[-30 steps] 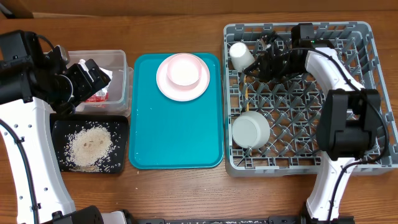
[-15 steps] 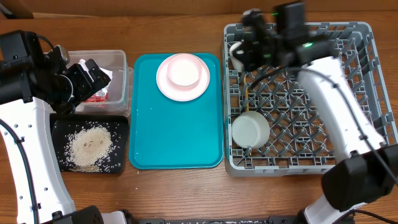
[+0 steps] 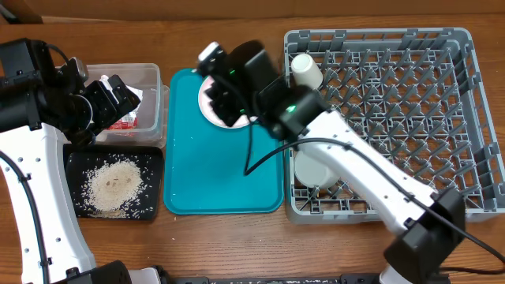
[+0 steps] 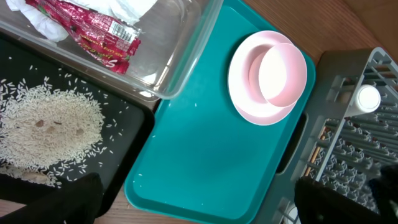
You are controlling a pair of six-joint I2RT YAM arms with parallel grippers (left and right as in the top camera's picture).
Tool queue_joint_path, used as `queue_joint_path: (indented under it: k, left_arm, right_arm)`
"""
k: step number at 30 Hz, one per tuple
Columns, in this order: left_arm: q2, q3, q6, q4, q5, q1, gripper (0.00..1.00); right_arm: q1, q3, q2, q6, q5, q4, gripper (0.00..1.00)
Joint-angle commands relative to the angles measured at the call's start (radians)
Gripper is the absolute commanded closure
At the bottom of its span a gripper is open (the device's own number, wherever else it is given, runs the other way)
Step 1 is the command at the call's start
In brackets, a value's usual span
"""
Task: Sort waste into correct bins and load items into the dishwasher
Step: 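Move the right gripper over the pink plate and lower to its rim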
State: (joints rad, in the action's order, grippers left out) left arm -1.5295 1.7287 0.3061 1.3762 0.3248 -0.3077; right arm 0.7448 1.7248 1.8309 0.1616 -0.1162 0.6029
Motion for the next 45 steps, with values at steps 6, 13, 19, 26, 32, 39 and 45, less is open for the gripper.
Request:
queue_joint_path:
  k: [6, 13, 19, 26, 32, 39, 45]
  left_arm:
    - [0.013, 0.012, -0.022, 0.0, -0.003, 0.001, 0.0]
    - [0.013, 0.012, -0.022, 0.0, -0.003, 0.001, 0.0]
    - [0.013, 0.012, -0.022, 0.0, -0.003, 0.001, 0.0]
    - [0.013, 0.012, -0.022, 0.0, -0.003, 0.001, 0.0]
    - [0.013, 0.012, -0.022, 0.0, -0.003, 0.001, 0.0]
    - [0.013, 0.012, -0.022, 0.0, -0.003, 0.001, 0.0]
    - [0.013, 0.012, -0.022, 0.0, -0.003, 0.001, 0.0]
  right_arm:
    - [0.005, -0.003, 0.161, 0.004, 0.074, -0.076, 0.73]
    - [-0.016, -0.003, 0.29, 0.004, 0.074, -0.139, 0.7]
    - [-0.016, -0.003, 0.349, 0.003, 0.071, -0.157, 0.67]
    - [-0.016, -0.003, 0.354, 0.004, 0.071, -0.227, 0.67]
    - [-0.021, -0.003, 0.365, 0.005, 0.074, -0.335, 0.66]
    - [-0.042, -0.003, 0.424, 0.004, 0.075, -0.305, 0.65]
    - [-0.051, -0.003, 0.468, 0.004, 0.076, -0.298, 0.61]
